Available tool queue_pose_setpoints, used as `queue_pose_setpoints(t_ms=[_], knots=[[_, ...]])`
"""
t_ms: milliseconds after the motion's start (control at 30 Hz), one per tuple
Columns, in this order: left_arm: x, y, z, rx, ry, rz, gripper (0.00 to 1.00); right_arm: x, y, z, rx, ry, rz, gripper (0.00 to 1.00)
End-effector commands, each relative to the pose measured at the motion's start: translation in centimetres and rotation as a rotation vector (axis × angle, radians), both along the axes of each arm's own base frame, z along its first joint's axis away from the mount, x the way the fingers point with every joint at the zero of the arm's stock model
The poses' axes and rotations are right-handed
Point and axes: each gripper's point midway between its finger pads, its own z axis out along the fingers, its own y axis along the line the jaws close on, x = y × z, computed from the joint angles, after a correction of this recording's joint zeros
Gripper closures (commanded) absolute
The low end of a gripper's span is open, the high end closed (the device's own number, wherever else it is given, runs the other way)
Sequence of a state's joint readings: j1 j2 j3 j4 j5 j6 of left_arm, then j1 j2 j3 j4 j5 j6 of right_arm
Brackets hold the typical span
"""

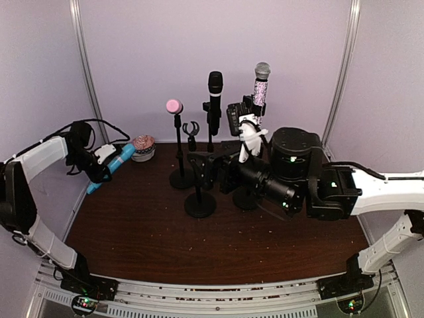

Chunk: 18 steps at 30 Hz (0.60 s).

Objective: Remove the microphone from the stand
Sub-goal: Place the microphone at the corner of the board.

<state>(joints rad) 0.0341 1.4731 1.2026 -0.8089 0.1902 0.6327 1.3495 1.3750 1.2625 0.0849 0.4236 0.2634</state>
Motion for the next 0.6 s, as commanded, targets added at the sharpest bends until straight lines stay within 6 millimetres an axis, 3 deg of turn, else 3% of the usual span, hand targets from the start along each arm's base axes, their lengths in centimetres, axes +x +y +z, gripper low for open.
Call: queue_pose_setpoints(t_ms=[0,67,200,267,500,567], knots=[[2.7,3.8,-3.8,0.211,0.027,0.031,1.0,0.3,1.3,-5.8,-0.121,0.178,-0.019,0.07],[3.9,4.1,-4.5,0.232,0.017,0.022,0.99,0.3,1.8,-8.0,-0.167,0.235,-0.026,0.08],[5.9,4.2,-6.0,0.268,-0.005,-0.021,0.77,1.4,2.1,-12.6,-0.254,0.385,-0.056,0.08],[6.6,3.9,-6.9,0.281,0.004,-0.035,0.73,1.6,2.2,-14.2,-0.264,0.426,-0.058,0.08],[8.1,2.4,-10.7,0.366,0.047,-0.105,0.68,3.2,2.5,-17.9,-0.214,0.572,-0.03,0.08],[8.5,2.1,-11.2,0.368,0.052,-0.1,0.62,3.2,3.4,-19.0,-0.187,0.619,0.023,0.08]])
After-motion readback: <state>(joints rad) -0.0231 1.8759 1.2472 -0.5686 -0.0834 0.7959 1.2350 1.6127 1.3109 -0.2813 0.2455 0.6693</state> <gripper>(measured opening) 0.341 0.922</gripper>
